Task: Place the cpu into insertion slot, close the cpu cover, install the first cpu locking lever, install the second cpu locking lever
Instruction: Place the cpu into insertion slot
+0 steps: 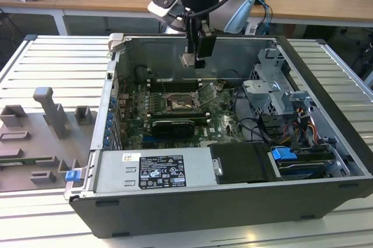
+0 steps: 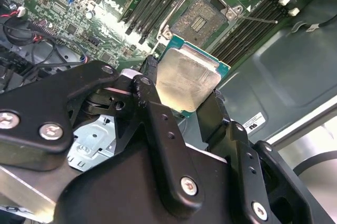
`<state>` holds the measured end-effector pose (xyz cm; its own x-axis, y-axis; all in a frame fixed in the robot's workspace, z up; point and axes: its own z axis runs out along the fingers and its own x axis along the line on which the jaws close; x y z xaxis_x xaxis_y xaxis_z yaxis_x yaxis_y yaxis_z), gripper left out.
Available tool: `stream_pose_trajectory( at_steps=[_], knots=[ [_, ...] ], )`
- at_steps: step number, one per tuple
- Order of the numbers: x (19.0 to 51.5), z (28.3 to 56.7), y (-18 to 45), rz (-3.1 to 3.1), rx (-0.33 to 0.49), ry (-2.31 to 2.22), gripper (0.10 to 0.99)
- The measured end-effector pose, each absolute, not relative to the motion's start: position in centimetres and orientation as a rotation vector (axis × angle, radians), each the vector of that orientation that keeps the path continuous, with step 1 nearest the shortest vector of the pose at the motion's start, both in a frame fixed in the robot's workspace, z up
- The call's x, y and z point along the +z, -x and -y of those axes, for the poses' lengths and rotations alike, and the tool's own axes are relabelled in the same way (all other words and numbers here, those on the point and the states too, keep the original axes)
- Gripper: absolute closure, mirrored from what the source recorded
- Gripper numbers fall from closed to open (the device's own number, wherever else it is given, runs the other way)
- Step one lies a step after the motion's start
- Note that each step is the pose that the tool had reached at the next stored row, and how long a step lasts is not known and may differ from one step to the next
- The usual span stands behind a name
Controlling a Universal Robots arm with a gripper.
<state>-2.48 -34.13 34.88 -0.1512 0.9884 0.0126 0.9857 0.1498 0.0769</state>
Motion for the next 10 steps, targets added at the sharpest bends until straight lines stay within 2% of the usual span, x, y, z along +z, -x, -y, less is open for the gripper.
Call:
stream_pose_trajectory(
  at_steps=[10],
  knots=[
    [34.54, 34.13, 2.48, -2.315, 0.102, -2.059, 0.541]
  ],
)
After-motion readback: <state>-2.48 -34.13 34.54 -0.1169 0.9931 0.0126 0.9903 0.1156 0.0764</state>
